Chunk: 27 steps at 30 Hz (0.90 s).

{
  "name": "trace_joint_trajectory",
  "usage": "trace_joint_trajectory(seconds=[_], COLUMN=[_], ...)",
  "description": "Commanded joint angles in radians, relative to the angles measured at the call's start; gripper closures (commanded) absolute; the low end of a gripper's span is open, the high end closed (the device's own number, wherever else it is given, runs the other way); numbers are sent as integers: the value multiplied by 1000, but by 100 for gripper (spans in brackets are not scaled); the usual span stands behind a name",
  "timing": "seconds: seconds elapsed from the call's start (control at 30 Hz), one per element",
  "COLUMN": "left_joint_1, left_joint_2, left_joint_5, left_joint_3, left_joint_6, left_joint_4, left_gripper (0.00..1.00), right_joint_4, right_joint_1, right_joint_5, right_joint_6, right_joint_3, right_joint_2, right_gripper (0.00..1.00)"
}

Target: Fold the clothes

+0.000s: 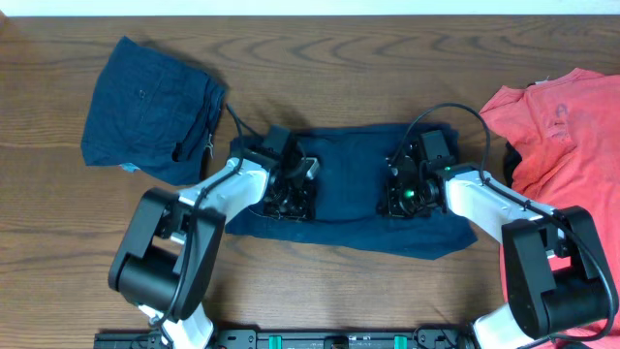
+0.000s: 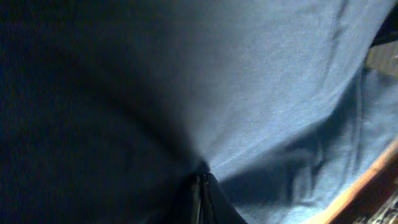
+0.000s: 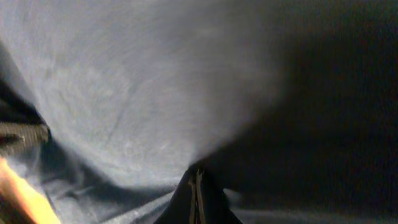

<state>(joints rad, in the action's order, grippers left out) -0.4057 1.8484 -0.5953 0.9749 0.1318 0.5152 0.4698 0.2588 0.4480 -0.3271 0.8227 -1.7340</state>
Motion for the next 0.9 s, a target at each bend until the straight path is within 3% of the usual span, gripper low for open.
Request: trace_joint_trajectory(seconds=[0.0, 0.13, 0.33, 0.5, 0.63, 0.87], left_joint_1=[51, 143, 254, 267, 233, 139], left_joint_2=[20, 13, -3, -87, -171, -166], left_joint_5=[146, 197, 123, -48, -94, -92], left_joint_3=[-15, -15, -2, 52, 78, 76], left_joint_6=[27, 8, -16, -30, -24, 5], left_joint_4=[33, 82, 112, 132, 48, -170], left_gripper=[94, 94, 94, 94, 94, 93], right_joint_4=[60, 121, 169, 185, 122, -99], right_joint_1=[-71, -188, -310, -328, -280, -123], right_joint_5=[-369, -385, -257, 175, 293, 165], right_joint_6=[-183, -198, -56, 214, 216, 63], right_joint_3=[-25, -24, -22, 16, 29, 28], right_joint_2=[-56, -37, 63, 229, 356, 355], right_gripper=[99, 99, 97, 99, 95, 94])
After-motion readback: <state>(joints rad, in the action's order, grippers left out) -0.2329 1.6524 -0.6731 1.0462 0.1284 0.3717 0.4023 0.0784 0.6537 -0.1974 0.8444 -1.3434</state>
